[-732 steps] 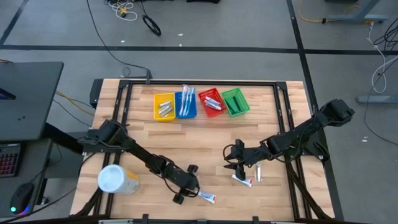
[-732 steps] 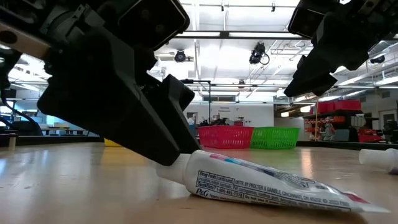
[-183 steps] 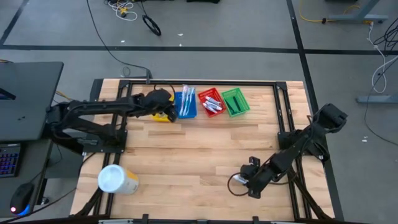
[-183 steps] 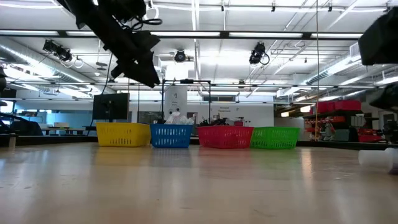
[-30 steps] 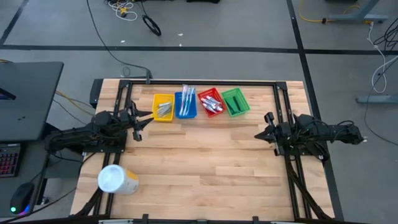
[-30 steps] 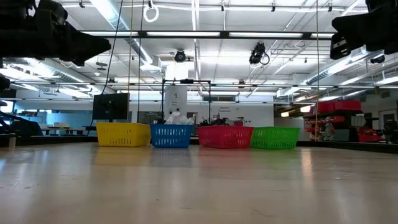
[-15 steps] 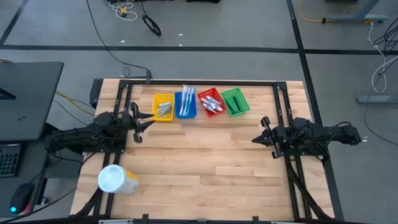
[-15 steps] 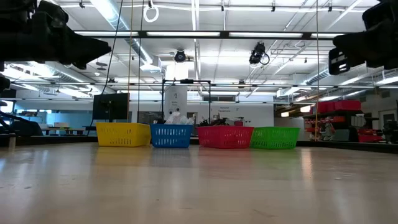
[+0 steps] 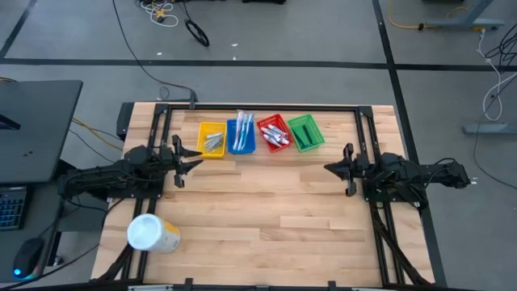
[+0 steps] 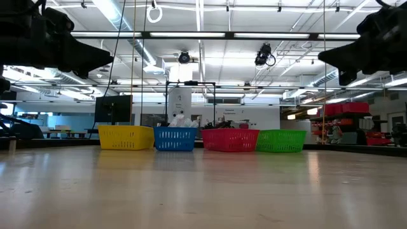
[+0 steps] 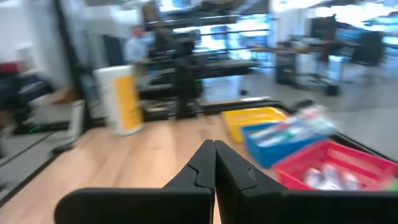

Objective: Pick & Place Travel size toiletries
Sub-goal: Return to Home Position

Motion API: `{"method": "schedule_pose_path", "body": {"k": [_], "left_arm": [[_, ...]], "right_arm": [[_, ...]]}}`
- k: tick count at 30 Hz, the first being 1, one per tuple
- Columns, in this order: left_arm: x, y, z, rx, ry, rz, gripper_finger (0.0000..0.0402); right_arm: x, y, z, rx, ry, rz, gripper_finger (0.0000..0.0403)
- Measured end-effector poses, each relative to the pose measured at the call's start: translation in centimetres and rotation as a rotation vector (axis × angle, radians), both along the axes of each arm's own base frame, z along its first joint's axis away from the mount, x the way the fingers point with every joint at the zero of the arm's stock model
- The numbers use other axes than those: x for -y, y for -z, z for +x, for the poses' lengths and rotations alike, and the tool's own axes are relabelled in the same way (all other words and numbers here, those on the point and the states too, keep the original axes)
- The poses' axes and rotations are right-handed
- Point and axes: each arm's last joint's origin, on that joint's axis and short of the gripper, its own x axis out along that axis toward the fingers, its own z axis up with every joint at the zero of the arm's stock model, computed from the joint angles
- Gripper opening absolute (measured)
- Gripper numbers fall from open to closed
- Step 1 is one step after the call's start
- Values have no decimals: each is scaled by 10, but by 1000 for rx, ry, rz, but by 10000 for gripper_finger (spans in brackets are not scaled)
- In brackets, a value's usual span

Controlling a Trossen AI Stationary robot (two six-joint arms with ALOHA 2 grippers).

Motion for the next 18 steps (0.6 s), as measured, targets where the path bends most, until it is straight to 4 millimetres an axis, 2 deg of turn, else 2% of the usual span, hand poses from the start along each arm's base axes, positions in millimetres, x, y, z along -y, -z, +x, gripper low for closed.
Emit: {"method": "schedule_pose_path", "body": {"k": [6,18], "left_arm": [[2,3,1,-28,65,-46,128],[1,3,0,-17,52,-51,128]], "right_arm": [[4,0,-1,17,128,107,2],[-1,4,1,-40,-51,3,3]]}}
